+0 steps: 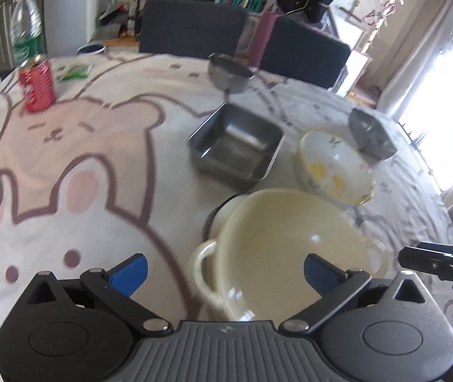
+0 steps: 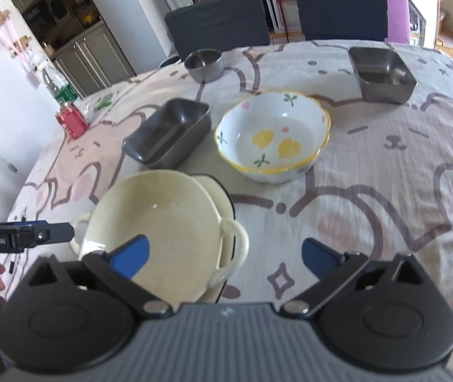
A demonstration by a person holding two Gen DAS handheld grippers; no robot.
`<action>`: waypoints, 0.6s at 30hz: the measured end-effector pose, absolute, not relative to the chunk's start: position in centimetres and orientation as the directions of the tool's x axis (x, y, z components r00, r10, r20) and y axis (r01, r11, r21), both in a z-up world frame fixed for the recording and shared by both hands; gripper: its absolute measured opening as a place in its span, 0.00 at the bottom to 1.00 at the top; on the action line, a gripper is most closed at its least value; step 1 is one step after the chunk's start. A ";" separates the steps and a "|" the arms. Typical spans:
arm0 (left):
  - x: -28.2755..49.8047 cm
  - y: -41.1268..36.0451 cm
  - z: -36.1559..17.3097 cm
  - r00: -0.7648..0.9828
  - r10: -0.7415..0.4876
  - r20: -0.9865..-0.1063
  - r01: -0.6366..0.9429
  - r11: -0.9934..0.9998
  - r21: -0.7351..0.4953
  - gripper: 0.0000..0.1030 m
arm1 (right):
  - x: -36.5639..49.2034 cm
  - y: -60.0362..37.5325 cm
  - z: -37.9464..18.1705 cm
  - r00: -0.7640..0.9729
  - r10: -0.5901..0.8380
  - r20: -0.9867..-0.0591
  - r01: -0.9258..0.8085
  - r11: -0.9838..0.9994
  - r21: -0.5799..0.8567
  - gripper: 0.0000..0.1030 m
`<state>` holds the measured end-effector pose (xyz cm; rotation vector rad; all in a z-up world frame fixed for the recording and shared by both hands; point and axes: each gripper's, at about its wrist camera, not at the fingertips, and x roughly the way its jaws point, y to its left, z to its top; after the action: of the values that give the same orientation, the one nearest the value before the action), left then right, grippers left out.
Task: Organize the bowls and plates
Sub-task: 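Lower the cream bowl onto the tablecloth and open both grippers, then move both grippers to the floral bowl rim and close them on it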
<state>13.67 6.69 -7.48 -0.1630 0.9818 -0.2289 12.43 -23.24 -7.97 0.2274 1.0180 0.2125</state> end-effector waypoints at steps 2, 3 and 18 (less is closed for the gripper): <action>14.1 5.6 -6.9 0.548 -0.276 -0.789 0.137 0.961 -0.240 1.00 | 12.5 -23.9 -7.4 0.526 0.280 -0.803 -0.053 0.953 0.298 1.00; 14.3 5.0 -6.7 0.555 -0.283 -0.782 0.149 0.959 -0.241 1.00 | 12.7 -24.2 -7.2 0.531 0.283 -0.799 -0.044 0.951 0.307 1.00; 19.8 -3.8 -6.0 0.581 -0.367 -0.726 0.246 0.930 -0.273 0.99 | 16.8 -30.2 -6.7 0.641 0.155 -0.752 0.136 0.941 0.310 1.00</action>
<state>19.77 -3.84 -6.00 -0.1485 0.8806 -0.3599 16.76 -30.22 -6.72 0.3574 0.8806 0.0111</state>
